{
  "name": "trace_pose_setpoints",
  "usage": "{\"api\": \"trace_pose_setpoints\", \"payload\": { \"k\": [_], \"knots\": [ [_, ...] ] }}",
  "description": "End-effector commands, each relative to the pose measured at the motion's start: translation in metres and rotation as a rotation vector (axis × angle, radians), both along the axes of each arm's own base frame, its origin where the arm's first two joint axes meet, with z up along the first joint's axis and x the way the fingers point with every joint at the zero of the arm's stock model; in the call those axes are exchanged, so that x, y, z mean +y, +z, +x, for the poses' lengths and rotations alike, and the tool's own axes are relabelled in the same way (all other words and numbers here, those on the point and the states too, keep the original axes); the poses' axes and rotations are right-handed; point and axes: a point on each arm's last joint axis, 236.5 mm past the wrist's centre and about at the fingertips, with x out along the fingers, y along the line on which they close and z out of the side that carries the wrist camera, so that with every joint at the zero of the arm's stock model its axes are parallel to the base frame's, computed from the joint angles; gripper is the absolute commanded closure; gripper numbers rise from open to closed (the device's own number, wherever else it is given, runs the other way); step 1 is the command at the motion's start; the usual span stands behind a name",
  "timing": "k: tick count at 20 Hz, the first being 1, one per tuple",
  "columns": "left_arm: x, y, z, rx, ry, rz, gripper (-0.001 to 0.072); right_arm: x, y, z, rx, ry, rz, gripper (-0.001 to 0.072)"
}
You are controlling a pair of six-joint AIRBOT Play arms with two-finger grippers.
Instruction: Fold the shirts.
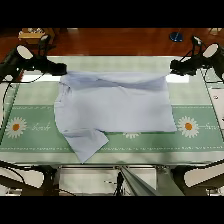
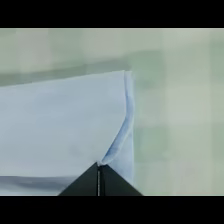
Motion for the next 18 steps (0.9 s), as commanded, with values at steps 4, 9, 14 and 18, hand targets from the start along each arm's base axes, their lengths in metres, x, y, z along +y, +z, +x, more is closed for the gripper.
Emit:
{"api": "trace_pose_setpoints", "payload": {
  "k": [4, 9, 14, 18],
  "knots": [
    [0.009, -0.043, -0.054, 0.277, -0.054, 0.038, 0.0684, -0.007, -0.026, -0.03, 0.153, 0.037, -0.045, 0.0703],
    [0.009, -0.045, -0.055, 0.281, -0.056, 0.039, 0.0684, -0.01, -0.04, -0.04, 0.22, 0.015, -0.05, 0.0702],
    [0.011, -0.045, -0.055, 0.282, -0.053, 0.038, 0.0684, -0.018, -0.047, -0.049, 0.264, 0.01, -0.08, 0.0702],
    [0.01, -0.046, -0.06, 0.305, -0.061, 0.035, 0.0684, -0.016, -0.058, -0.058, 0.32, 0.009, -0.07, 0.0702]
  ]
}}
